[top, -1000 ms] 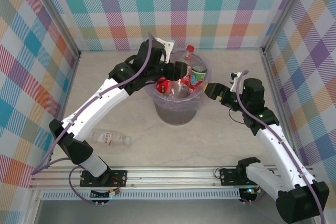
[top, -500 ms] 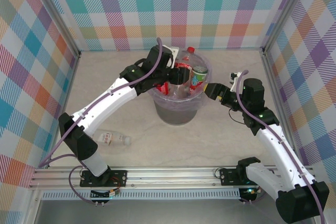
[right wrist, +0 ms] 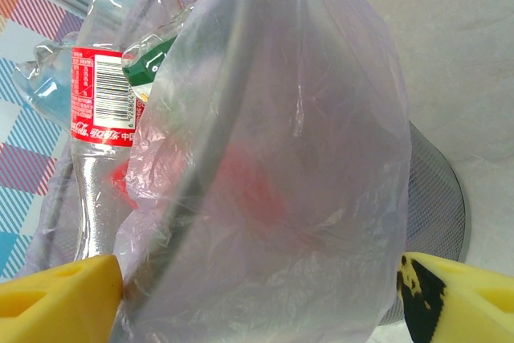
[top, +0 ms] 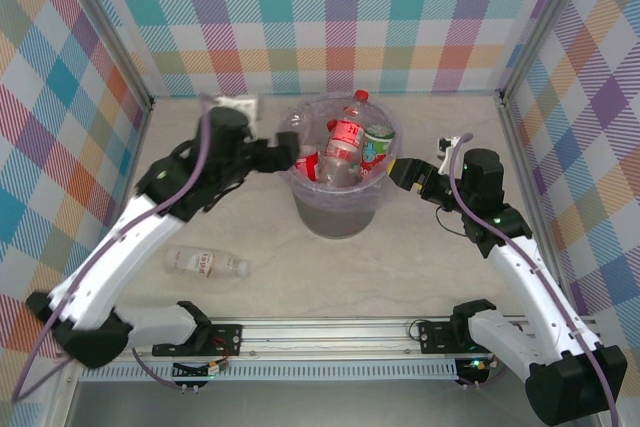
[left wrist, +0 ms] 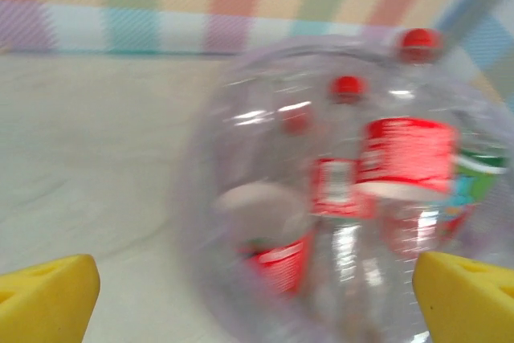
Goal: Put the plastic bottles in the bin
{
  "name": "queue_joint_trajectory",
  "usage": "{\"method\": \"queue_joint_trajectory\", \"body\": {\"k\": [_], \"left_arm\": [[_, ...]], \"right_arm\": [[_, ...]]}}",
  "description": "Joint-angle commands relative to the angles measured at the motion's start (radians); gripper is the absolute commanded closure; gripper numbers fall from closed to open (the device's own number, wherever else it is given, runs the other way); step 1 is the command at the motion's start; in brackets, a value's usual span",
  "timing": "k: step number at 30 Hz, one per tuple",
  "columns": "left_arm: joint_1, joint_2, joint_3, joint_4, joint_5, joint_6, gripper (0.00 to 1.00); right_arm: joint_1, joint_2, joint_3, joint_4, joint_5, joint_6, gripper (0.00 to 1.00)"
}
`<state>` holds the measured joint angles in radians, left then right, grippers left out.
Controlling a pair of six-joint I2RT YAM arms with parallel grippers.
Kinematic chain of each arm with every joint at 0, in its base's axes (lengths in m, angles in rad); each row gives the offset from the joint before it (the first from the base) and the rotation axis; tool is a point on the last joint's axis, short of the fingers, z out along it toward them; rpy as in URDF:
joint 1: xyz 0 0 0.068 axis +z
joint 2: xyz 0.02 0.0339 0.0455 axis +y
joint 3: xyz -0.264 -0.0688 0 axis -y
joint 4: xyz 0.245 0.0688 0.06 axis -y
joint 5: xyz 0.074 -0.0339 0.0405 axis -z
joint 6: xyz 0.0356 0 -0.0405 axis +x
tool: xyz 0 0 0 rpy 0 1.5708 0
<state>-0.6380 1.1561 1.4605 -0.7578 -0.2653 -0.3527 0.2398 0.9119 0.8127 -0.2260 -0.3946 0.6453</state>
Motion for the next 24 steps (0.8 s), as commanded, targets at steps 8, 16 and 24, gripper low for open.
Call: {"method": "queue_joint_trajectory", "body": {"k": [8,16,24], "left_arm": [[0.375,-0.374,-0.561,-0.153,0.080,-0.423,0.00],[0.508,-0.397,-0.802,-0.076,0.192,-0.648,0.00],[0.556,-0.409,-0.938,-0.006,0.252,-0.744,0.00]], "right_arm": [[0.004,0.031,0.033,0.019,-0.021,-0.024,0.11],[0.004,0.012,0.042,-0.021,0.003,-0.055,0.11],[0.001,0.008,0.051,-0.059,0.033,-0.086,0.11]]}}
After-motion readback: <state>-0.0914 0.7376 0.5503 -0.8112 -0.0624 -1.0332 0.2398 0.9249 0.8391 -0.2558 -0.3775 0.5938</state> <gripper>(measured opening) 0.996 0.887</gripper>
